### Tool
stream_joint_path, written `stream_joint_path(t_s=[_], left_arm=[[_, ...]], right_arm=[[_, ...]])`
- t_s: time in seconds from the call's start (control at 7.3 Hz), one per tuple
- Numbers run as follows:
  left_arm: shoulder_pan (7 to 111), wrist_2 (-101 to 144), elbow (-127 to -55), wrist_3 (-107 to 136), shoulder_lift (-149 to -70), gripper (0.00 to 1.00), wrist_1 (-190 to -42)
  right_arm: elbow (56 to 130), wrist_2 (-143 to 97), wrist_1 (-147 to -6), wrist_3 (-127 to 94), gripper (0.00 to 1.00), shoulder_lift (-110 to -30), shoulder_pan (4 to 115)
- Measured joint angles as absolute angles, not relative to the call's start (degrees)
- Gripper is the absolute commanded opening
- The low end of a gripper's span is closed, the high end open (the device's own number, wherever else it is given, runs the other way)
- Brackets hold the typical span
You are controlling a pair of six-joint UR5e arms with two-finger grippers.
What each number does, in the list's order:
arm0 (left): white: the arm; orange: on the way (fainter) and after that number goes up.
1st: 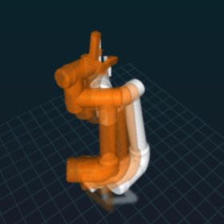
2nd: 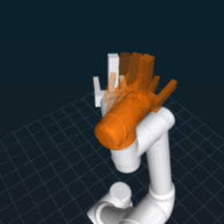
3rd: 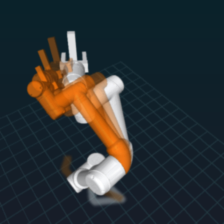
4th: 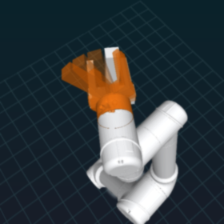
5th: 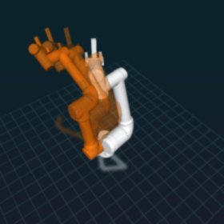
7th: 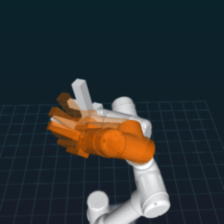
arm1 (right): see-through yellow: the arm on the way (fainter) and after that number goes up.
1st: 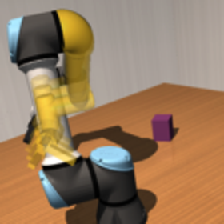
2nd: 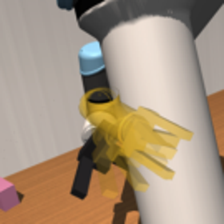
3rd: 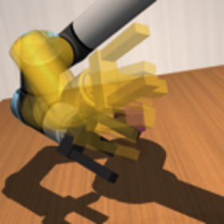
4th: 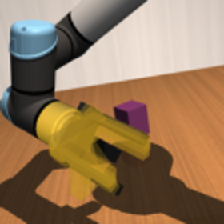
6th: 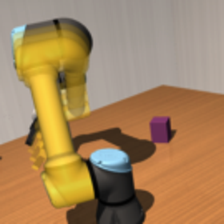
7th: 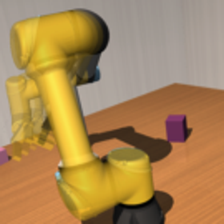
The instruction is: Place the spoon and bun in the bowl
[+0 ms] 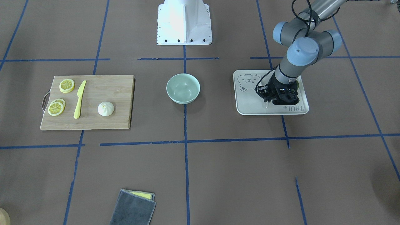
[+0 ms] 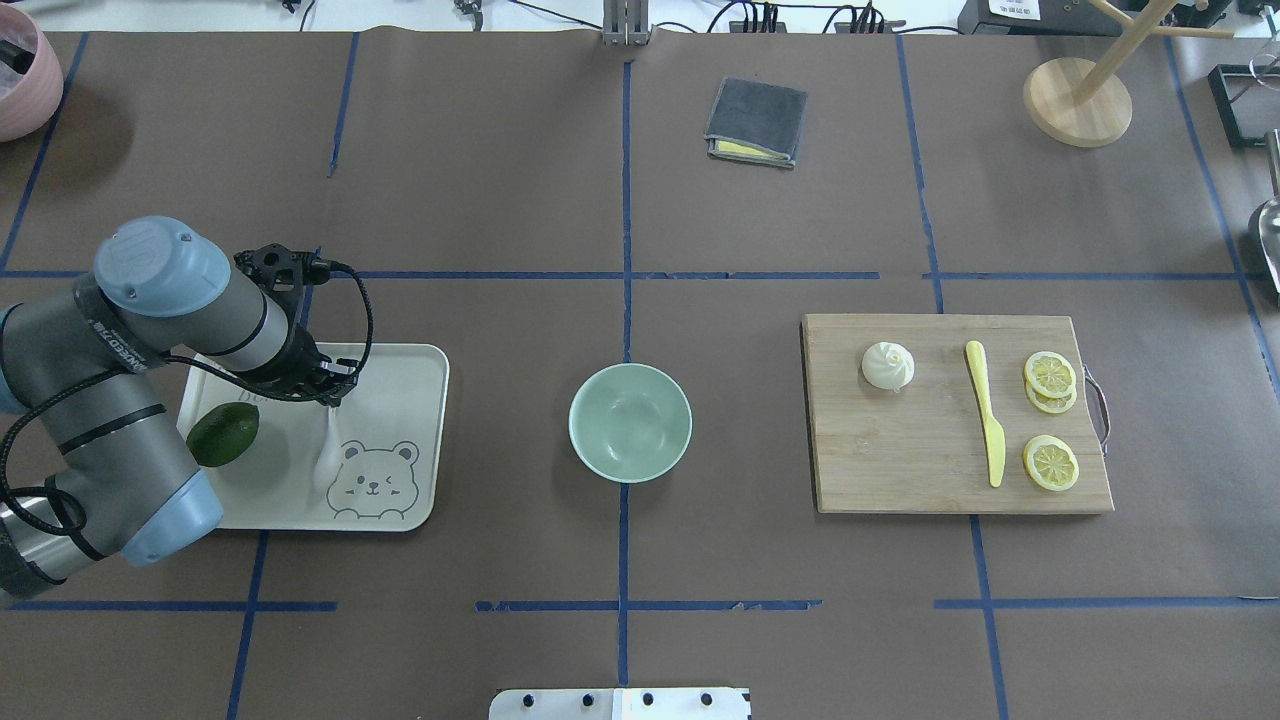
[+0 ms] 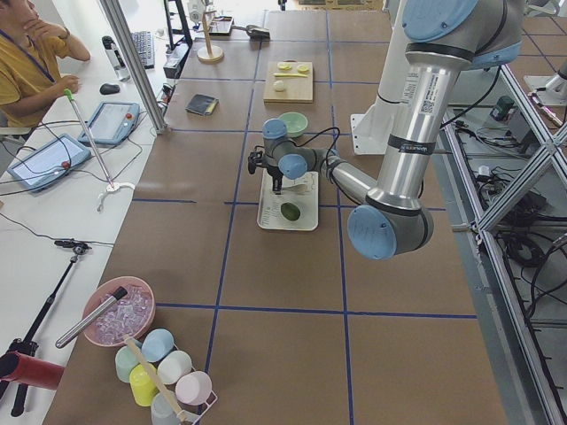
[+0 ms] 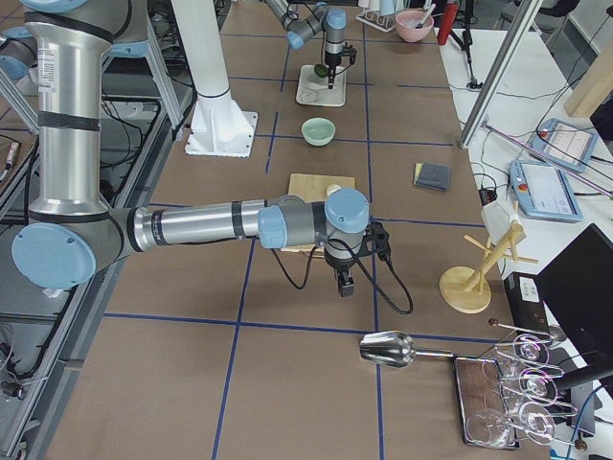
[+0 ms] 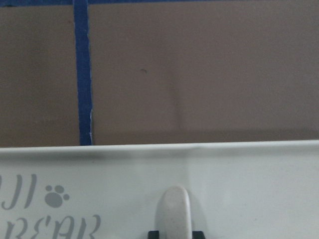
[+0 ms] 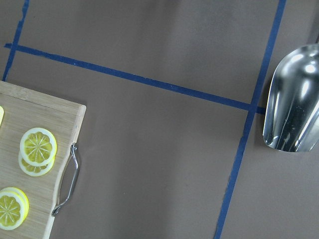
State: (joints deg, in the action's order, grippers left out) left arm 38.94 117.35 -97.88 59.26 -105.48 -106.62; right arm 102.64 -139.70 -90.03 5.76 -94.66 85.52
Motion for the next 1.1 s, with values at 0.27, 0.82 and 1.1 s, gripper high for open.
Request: stream_joint_path(t_s=[0.27, 0.82, 1.1], left_arm=[[38.94, 117.3, -98.83, 61.46, -107.43, 0.0, -104.95], [35.87, 115.29, -98.23, 76.11, -121.78, 0.0, -104.83], [30.91, 108.63, -94.38, 80.86, -130.4, 0.0, -105.2]], right_arm=[[102.65, -139.72, -90.0, 5.72, 1.0, -94.66, 85.52], [102.83, -140.76, -90.01, 5.47, 1.0, -94.66, 85.52], [102.81, -142.51, -90.0, 5.37, 1.0, -94.74, 85.33]])
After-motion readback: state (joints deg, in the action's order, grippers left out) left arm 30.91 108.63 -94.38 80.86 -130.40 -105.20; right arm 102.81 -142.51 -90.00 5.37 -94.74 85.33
